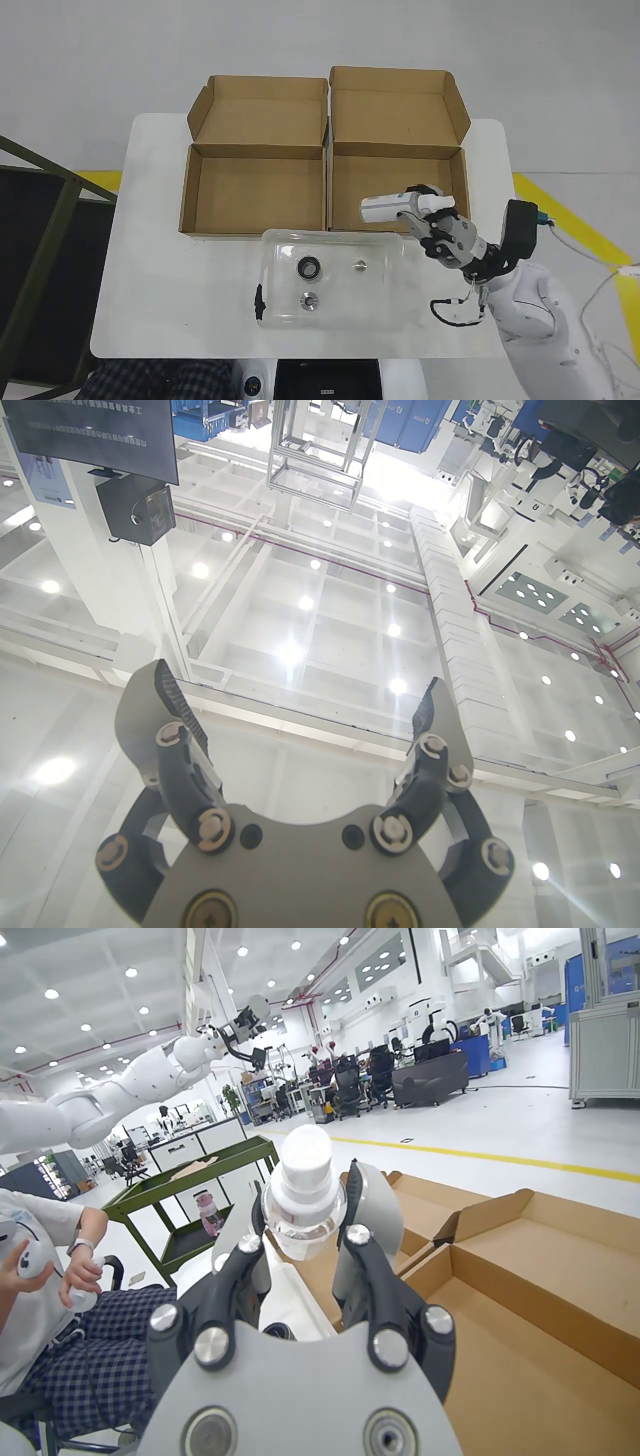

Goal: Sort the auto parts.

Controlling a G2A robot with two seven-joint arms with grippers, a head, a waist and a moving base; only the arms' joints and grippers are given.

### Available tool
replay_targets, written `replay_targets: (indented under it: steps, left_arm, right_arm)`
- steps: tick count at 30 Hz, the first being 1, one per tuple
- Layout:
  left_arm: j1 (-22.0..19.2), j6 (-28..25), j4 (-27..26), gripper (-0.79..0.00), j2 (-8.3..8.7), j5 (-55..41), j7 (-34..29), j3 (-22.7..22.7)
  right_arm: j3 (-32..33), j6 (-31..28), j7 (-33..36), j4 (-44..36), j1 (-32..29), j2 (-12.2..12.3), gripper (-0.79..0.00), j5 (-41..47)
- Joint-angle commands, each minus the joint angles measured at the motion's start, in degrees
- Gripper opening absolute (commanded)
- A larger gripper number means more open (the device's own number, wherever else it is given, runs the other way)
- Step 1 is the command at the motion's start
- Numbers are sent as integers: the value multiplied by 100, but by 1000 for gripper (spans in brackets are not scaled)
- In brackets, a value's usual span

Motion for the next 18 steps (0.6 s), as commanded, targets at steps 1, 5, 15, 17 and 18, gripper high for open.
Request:
replay_targets:
  steps: [1,5,15,17,18]
  left_arm:
    - [0,0,0,0,0,0,0,0]
    - [0,0,0,0,0,0,0,0]
    - [0,0,0,0,0,0,0,0]
    - [0,0,0,0,0,0,0,0]
    - [0,0,0,0,0,0,0,0]
  right_arm:
    - [13,-20,57,6,26,2,-785,75]
    - [19,-38,122,-6,50,0,-785,138]
    - [-5,-65,173,-15,86,-14,-785,50]
    - [-29,-46,187,-5,97,-19,-785,-4]
    - [-43,-40,197,-2,103,-22,-785,-29]
